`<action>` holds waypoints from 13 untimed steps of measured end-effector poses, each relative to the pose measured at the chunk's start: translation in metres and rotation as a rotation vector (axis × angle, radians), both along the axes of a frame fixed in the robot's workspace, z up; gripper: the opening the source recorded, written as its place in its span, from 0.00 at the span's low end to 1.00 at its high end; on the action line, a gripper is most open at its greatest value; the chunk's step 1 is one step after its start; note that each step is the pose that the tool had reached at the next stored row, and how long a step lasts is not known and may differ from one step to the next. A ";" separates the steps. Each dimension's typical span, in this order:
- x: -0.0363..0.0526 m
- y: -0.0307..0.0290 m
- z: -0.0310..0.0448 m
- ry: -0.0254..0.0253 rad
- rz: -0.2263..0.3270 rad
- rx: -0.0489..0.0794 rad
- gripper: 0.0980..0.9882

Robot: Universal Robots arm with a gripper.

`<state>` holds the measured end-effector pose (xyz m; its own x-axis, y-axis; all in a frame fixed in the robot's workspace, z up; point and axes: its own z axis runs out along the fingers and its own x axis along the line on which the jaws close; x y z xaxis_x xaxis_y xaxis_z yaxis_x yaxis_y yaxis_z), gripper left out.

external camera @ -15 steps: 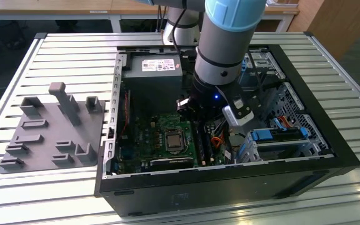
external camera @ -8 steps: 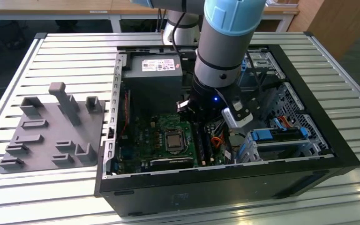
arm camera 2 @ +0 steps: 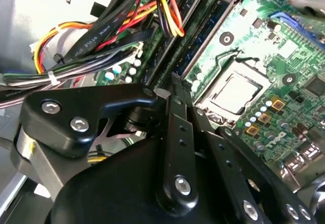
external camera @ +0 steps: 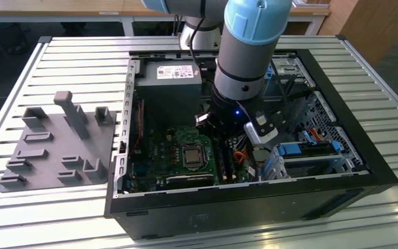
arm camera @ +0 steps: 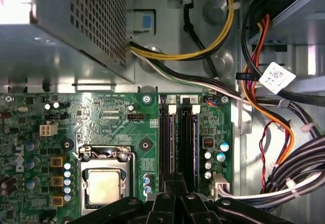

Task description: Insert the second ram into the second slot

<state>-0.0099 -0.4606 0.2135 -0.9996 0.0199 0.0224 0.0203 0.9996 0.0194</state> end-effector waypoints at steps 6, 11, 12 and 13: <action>0.0001 0.0005 0.0071 -0.0021 0.000 0.009 0.01; 0.0000 0.0000 0.0254 -0.0012 0.000 0.006 0.01; 0.0001 0.0002 0.0264 -0.0012 0.000 0.006 0.01; 0.0001 0.0004 0.0276 -0.0011 0.000 0.006 0.01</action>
